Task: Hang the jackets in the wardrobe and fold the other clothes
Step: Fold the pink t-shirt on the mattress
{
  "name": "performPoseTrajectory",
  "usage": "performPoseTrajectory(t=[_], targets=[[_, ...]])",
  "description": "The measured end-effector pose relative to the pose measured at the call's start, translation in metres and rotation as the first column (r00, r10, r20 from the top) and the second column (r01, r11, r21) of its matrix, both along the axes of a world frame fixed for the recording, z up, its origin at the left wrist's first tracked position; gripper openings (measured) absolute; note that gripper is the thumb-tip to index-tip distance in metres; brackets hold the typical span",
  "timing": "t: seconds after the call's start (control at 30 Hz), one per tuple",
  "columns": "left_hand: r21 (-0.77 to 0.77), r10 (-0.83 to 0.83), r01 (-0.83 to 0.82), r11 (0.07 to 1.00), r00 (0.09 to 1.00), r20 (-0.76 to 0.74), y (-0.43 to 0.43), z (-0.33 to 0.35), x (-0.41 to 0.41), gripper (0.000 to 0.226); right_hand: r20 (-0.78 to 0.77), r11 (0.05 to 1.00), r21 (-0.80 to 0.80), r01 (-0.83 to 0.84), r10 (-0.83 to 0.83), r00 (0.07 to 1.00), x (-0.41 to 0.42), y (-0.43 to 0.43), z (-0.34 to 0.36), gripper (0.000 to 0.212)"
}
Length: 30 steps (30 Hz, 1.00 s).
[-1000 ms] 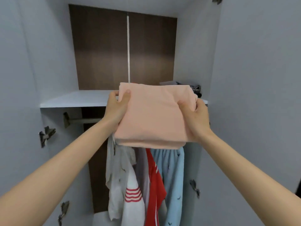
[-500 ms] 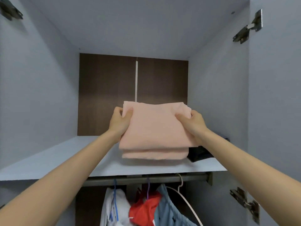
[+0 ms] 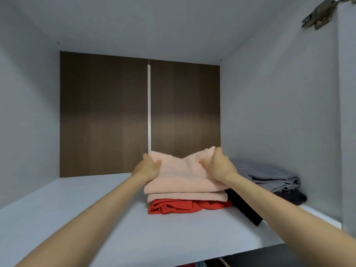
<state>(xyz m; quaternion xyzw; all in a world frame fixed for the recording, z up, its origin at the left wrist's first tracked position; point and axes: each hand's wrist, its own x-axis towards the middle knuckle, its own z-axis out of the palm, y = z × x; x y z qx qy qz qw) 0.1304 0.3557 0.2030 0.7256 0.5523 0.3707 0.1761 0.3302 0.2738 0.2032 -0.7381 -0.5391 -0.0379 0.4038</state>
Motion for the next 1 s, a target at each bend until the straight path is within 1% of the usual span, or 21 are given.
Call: performPoseTrajectory(t=[0.03,0.1,0.13,0.17,0.2,0.23,0.27,0.3,0.33,0.4,0.47,0.53,0.6,0.67,0.73,0.83,0.87,0.93,1.0], targets=[[-0.012,-0.003,0.002,1.000,0.992,-0.126,-0.001,-0.002,0.001,0.064,0.089,0.999,-0.043,-0.009,0.013,0.996,-0.003,0.002,-0.005,0.052],[0.023,-0.024,0.032,0.999,0.953,-0.302,-0.009,-0.003,0.006,0.072,0.200,0.993,-0.114,-0.014,0.037,0.979,-0.007,0.005,-0.011,0.065],[0.073,-0.029,0.061,0.995,0.925,-0.378,-0.015,-0.003,0.008,0.069,0.245,0.992,-0.126,0.006,0.025,0.969,-0.008,0.004,-0.011,0.075],[0.127,-0.033,0.100,0.987,0.893,-0.448,-0.019,-0.003,0.010,0.063,0.325,0.993,-0.099,0.058,-0.023,0.945,-0.008,0.003,-0.011,0.082],[0.174,-0.034,0.140,0.975,0.862,-0.506,-0.022,-0.003,0.011,0.058,0.442,0.993,-0.035,0.117,-0.089,0.892,-0.009,0.002,-0.010,0.085],[0.205,-0.036,0.178,0.962,0.832,-0.554,-0.024,-0.003,0.013,0.055,0.556,0.991,0.027,0.134,-0.126,0.821,-0.010,0.001,-0.010,0.084],[0.214,-0.045,0.211,0.954,0.805,-0.592,-0.024,-0.005,0.015,0.054,0.624,0.995,0.056,0.081,-0.098,0.775,-0.011,0.002,-0.010,0.079],[0.193,-0.068,0.235,0.953,0.782,-0.619,-0.022,-0.007,0.017,0.053,0.651,1.000,0.028,0.009,-0.025,0.759,-0.013,0.004,-0.011,0.072],[0.147,-0.098,0.244,0.958,0.766,-0.635,-0.021,-0.011,0.018,0.053,0.651,0.999,-0.036,-0.038,0.053,0.757,-0.014,0.007,-0.013,0.063],[0.048,-0.148,0.228,0.972,0.762,-0.630,-0.017,-0.020,0.018,0.054,0.605,0.981,-0.189,-0.042,0.150,0.782,-0.017,0.016,-0.021,0.054],[-0.025,-0.179,0.204,0.979,0.788,-0.589,-0.013,-0.029,0.013,0.055,0.530,0.955,-0.295,-0.041,0.199,0.825,-0.016,0.024,-0.030,0.053],[-0.073,-0.199,0.190,0.979,0.816,-0.543,-0.010,-0.033,0.008,0.055,0.463,0.938,-0.340,-0.067,0.229,0.856,-0.015,0.029,-0.035,0.054],[-0.089,-0.208,0.190,0.978,0.835,-0.509,-0.011,-0.034,0.007,0.054,0.410,0.923,-0.375,-0.089,0.251,0.877,-0.014,0.030,-0.034,0.054],[-0.082,-0.201,0.185,0.979,0.846,-0.493,-0.016,-0.033,0.006,0.054,0.401,0.918,-0.386,-0.094,0.259,0.879,-0.015,0.026,-0.032,0.053],[-0.072,-0.189,0.176,0.982,0.850,-0.492,-0.022,-0.032,0.004,0.054,0.408,0.927,-0.359,-0.113,0.265,0.874,-0.017,0.018,-0.032,0.052],[-0.016,-0.155,0.168,0.986,0.862,-0.482,-0.038,-0.028,0.002,0.054,0.358,0.950,-0.252,-0.184,0.268,0.895,-0.021,-0.001,-0.029,0.046],[0.014,-0.145,0.170,0.985,0.876,-0.461,-0.046,-0.026,0.000,0.053,0.370,0.957,-0.220,-0.189,0.262,0.891,-0.021,-0.010,-0.027,0.044],[0.093,-0.115,0.166,0.982,0.907,-0.404,-0.065,-0.022,-0.002,0.050,0.454,0.972,-0.145,-0.187,0.234,0.860,-0.019,-0.028,-0.020,0.042],[0.201,-0.060,0.149,0.968,0.918,-0.392,-0.088,-0.017,-0.007,0.049,0.491,0.974,-0.051,-0.221,0.217,0.844,-0.015,-0.049,-0.013,0.040]])
